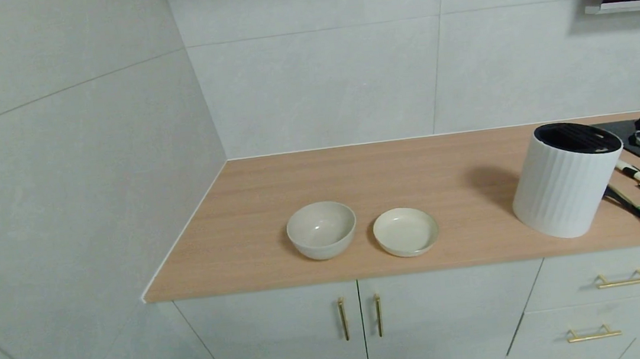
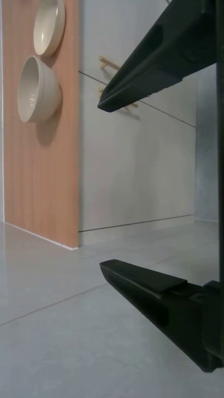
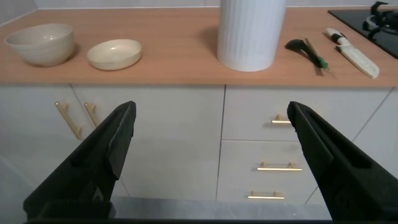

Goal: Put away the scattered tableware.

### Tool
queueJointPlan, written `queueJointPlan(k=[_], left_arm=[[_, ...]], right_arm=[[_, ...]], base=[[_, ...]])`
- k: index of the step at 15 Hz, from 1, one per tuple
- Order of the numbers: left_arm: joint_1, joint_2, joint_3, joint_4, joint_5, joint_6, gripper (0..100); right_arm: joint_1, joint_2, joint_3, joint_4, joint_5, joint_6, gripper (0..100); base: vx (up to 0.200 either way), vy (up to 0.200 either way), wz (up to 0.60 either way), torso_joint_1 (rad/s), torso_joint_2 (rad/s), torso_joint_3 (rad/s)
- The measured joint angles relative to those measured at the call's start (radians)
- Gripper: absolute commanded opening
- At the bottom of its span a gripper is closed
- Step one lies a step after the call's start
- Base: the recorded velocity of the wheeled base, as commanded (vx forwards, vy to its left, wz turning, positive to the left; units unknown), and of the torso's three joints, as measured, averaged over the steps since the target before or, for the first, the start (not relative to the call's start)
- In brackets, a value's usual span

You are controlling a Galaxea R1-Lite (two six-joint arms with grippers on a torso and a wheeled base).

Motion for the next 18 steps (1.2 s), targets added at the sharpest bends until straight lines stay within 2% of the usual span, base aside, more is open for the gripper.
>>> queueJointPlan(k=[9,18], left_arm=[[0.0,0.0,0.0,0.0,0.0,0.0,100],[0.0,0.0,0.0,0.0,0.0,0.0,100]], right_arm=[[0.001,0.0,0.0,0.0,-0.001,0.0,100],[0.001,0.0,0.0,0.0,-0.001,0.0,100]], base=[[0.0,0.0,0.0,-0.007,0.01,0.008],[0.0,0.0,0.0,-0.224,0.5,0.271]])
